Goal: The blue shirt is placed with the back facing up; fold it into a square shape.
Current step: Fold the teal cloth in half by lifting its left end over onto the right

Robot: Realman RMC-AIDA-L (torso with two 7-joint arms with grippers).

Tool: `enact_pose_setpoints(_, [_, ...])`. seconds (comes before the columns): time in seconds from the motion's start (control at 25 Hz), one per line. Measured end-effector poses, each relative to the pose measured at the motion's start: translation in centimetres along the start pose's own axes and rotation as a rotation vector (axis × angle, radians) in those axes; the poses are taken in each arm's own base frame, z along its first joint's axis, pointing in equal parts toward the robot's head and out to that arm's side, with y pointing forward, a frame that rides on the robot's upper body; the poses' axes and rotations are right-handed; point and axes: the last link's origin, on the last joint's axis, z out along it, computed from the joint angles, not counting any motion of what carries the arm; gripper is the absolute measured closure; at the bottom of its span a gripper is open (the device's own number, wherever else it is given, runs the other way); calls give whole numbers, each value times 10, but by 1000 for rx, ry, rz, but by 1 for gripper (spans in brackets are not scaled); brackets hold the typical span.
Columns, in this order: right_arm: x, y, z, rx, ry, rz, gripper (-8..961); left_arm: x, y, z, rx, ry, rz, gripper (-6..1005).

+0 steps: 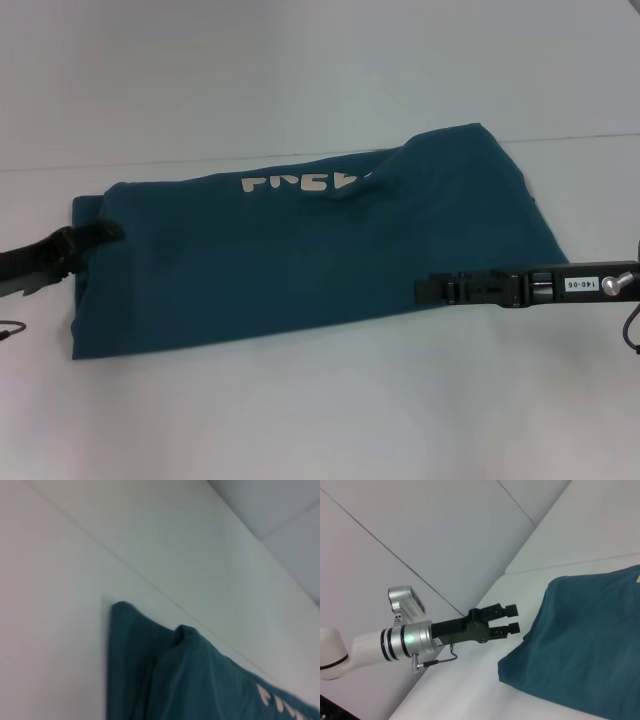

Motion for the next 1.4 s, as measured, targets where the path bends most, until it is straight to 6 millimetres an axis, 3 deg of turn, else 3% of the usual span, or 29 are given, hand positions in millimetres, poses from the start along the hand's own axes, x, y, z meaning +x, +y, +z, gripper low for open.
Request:
enact_pose_setpoints(0.44, [-1, -1, 0, 5, 1, -2, 223, 0, -9, 4, 75, 4, 90, 156])
enact_pose_setpoints(1.4, [3, -2, -1, 4, -2, 13, 224, -3, -14, 12, 136, 1, 96, 156])
